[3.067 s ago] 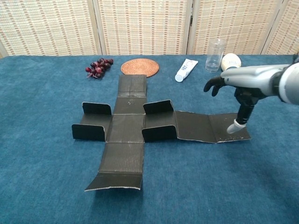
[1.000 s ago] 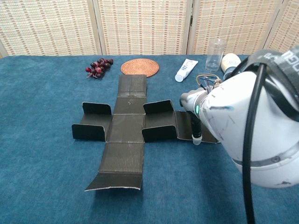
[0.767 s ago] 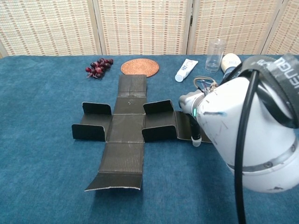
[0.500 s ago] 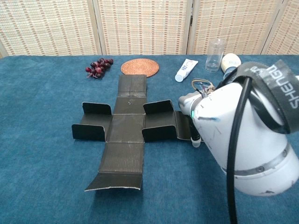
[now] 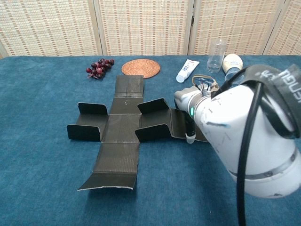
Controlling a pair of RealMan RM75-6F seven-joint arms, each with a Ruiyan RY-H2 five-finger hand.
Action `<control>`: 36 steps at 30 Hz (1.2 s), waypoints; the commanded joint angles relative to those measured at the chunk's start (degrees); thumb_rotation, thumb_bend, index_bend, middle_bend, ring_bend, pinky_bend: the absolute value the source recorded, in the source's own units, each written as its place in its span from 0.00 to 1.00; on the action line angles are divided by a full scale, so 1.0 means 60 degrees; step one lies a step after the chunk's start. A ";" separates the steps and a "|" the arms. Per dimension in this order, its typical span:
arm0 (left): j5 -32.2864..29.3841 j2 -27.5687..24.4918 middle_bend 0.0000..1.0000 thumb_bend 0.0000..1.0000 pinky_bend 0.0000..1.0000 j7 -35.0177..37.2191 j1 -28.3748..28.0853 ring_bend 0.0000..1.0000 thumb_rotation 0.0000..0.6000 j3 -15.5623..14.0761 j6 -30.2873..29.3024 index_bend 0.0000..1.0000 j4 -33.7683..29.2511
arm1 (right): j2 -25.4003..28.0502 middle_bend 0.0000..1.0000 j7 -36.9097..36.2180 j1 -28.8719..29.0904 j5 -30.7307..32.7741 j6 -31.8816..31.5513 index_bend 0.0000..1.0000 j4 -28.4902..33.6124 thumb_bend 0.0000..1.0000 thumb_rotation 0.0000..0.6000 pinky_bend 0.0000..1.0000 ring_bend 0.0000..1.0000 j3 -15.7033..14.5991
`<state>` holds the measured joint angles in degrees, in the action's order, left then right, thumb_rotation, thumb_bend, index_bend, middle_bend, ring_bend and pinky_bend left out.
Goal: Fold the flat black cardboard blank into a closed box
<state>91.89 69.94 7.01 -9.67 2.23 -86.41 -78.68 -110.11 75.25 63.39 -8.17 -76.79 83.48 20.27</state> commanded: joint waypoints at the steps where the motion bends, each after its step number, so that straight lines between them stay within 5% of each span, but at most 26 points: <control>1: 0.0084 0.0173 0.19 0.20 0.50 0.0308 -0.0395 0.41 1.00 0.0167 0.0295 0.28 0.0315 | 0.0257 0.35 -0.0164 -0.0174 -0.0232 0.0293 0.26 0.0228 0.20 1.00 0.95 0.81 -0.0116; 5: 0.0241 0.0563 0.28 0.20 0.75 0.0612 -0.0975 0.64 1.00 0.0294 0.0764 0.31 0.1050 | 0.0508 0.35 -0.0357 -0.0318 -0.0408 0.0611 0.26 0.0374 0.20 1.00 0.95 0.81 -0.0231; 10: 0.0384 0.1086 0.27 0.14 0.88 0.0399 -0.1721 0.70 1.00 0.0229 0.1703 0.23 0.1791 | 0.0820 0.35 -0.0664 -0.0512 -0.0588 0.0921 0.27 0.0453 0.20 1.00 0.95 0.81 -0.0389; 22: 0.0592 0.3063 0.10 0.10 0.93 -0.0172 -0.3081 0.69 1.00 0.0278 0.2636 0.01 0.3704 | 0.1093 0.36 -0.0864 -0.0509 -0.0646 0.1206 0.28 0.0590 0.20 1.00 0.95 0.81 -0.0593; 36: 0.0405 0.4270 0.05 0.10 0.93 -0.0519 -0.3878 0.68 1.00 0.0092 0.3360 0.00 0.5072 | 0.1281 0.36 -0.1067 -0.0498 -0.0608 0.1273 0.28 0.0649 0.20 1.00 0.95 0.81 -0.0759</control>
<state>94.57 95.21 3.50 -32.70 2.81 -66.27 -48.48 -102.43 68.85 60.40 -11.83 -69.16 87.36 15.72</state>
